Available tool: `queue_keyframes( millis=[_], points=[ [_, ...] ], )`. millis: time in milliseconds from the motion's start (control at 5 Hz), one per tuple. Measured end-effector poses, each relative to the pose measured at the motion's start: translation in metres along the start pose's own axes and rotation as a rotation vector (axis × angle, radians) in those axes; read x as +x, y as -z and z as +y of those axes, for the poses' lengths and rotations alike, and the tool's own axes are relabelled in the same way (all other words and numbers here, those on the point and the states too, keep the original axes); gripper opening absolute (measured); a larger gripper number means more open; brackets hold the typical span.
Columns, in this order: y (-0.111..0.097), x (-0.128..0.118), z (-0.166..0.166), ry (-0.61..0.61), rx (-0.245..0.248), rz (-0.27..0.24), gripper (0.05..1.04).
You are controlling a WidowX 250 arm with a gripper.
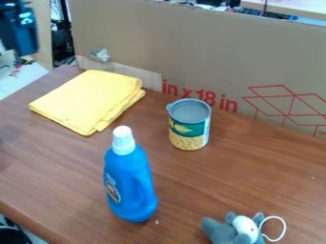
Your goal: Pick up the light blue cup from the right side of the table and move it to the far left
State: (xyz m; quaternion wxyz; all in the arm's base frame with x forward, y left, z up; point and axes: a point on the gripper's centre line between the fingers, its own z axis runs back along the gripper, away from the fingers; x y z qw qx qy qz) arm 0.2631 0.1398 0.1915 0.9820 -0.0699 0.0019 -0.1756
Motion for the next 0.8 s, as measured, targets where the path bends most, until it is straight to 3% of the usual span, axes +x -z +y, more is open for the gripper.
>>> queue_keyframes(
  millis=[200,400,600,800],
  points=[
    [-0.001,0.028,-0.040,0.115,-0.008,-0.006,1.001],
    [0.004,0.056,-0.089,0.225,0.056,0.014,1.001],
    [0.017,0.078,-0.134,0.218,0.157,0.032,1.001],
    [0.037,0.110,-0.172,0.153,0.199,-0.002,1.001]
  ],
)
